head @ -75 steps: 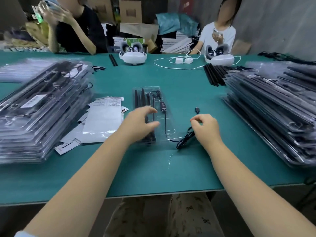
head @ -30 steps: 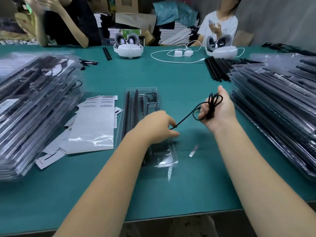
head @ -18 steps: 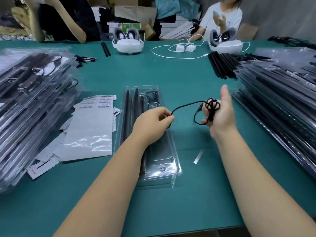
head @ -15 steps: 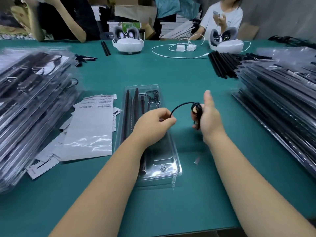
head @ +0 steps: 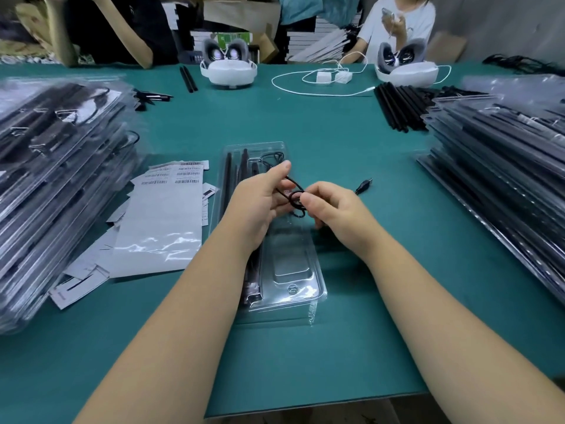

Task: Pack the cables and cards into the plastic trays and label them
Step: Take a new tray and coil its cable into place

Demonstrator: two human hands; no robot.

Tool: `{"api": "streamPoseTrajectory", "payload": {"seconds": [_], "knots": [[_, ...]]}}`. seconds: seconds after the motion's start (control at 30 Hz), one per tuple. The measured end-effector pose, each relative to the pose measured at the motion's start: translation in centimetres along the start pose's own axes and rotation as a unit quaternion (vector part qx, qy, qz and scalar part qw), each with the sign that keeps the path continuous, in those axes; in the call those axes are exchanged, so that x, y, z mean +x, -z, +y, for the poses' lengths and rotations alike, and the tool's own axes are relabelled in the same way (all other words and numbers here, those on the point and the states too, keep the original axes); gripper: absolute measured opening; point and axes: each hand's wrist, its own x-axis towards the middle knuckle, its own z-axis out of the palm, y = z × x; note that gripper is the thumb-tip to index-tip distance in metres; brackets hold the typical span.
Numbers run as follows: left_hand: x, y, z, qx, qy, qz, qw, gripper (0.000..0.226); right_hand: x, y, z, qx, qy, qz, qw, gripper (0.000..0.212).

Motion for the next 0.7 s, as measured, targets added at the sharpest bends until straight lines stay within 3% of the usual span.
{"api": "streamPoseTrajectory", "payload": {"seconds": [0.1,0.17,0.27,0.43,0.6,0.7], "knots": [[0.1,0.3,0.2,-0.027,0.012,0.008,1.0,0.025,0.0,-0.1,0.0,0.039,0.031,-0.01,0.999,0.021],[0.1,0.4,0.3,-0.019,0.008,0.006,1.0,0.024,0.1,-0.2,0.1,0.029,0.045,0.042,0.998,0.007],[0.1,0.1,-0.1,0.018,-0.014,0.003,1.0,0.029,0.3,-0.4,0.3,0.013,0.035,0.105,0.994,0.015],[-0.4,-0.4,-0.7,0.169,-0.144,0.019,0.975,0.028,0.5,0.0,-0.1,-0.068,0.015,0.156,0.985,0.021],[-1.1,-1.1,-0.7,0.167,-0.112,-0.01,0.98,0.029,0.1,0.0,0.0,-0.051,0.027,0.144,0.988,0.021],[-1.5,-1.2,-0.9,0.268,-0.141,-0.007,0.953,0.027,0.0,-0.1,0.0,-0.056,0.015,0.159,0.986,0.022]]}}
